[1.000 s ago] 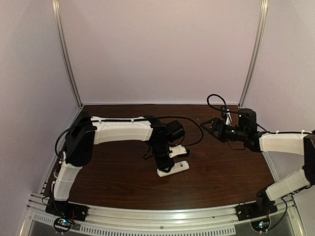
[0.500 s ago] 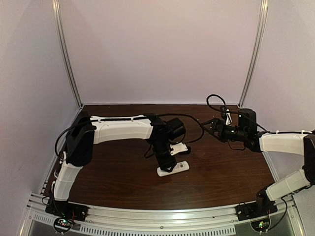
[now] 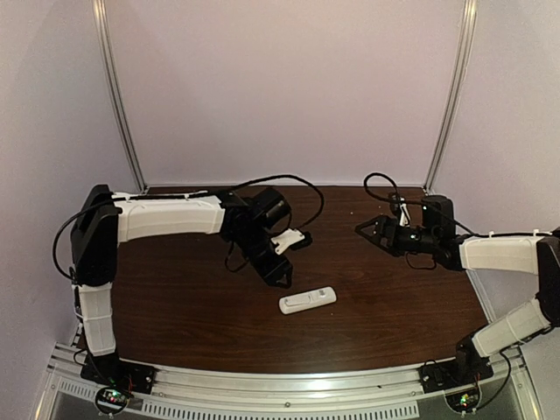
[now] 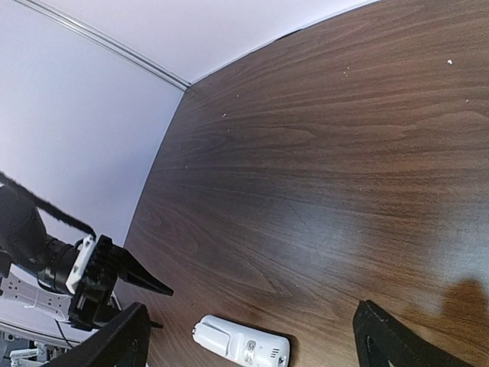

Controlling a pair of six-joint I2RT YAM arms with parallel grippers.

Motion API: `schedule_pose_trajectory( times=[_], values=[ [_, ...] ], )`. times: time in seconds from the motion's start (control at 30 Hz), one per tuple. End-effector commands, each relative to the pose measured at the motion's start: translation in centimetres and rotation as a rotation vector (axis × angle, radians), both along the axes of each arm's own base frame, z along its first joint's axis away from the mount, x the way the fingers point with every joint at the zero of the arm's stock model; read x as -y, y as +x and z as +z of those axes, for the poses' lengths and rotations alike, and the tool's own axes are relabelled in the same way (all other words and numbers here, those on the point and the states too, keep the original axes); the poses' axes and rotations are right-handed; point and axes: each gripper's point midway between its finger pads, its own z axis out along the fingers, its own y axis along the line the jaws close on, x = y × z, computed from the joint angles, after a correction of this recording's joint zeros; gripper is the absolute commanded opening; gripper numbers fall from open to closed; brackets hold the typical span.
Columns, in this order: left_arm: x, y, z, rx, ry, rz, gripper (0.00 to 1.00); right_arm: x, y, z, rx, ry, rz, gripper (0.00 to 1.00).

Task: Load the batteries into the remote control
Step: Press the battery cover on the remote control.

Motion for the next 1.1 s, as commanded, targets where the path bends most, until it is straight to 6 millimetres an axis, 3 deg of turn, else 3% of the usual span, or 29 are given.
schedule_pose_trajectory(
  times=[0.0, 0.3, 0.47, 0.67, 1.07],
  values=[
    [0.0, 1.4, 1.3, -0.033, -0.150, 0.113, 0.44, -0.9, -0.9, -1.4, -0.046, 0.035, 0.060, 0.92],
    [-1.1, 0.5, 1.3, -0.042, -0.254, 0.189, 0.39, -3.6, -3.5, -3.9, -0.088, -0.020, 0.214, 0.88],
    [-1.1, 0.5, 2.2, 0.010, -0.326, 0.174, 0.57, -3.8, -4.2, -5.4, -0.077, -0.166, 0.230, 0.90],
    [1.1, 0.5, 2.8, 0.134, -0.356, 0.017, 0.70, -3.9, -3.6, -7.0, -0.133, -0.171, 0.201, 0.89],
    [4.0, 0.1, -0.2, 0.132, -0.329, -0.103, 0.65, -5.3, -3.6, -8.4, -0.231, -0.068, 0.231, 0.90]
  ],
)
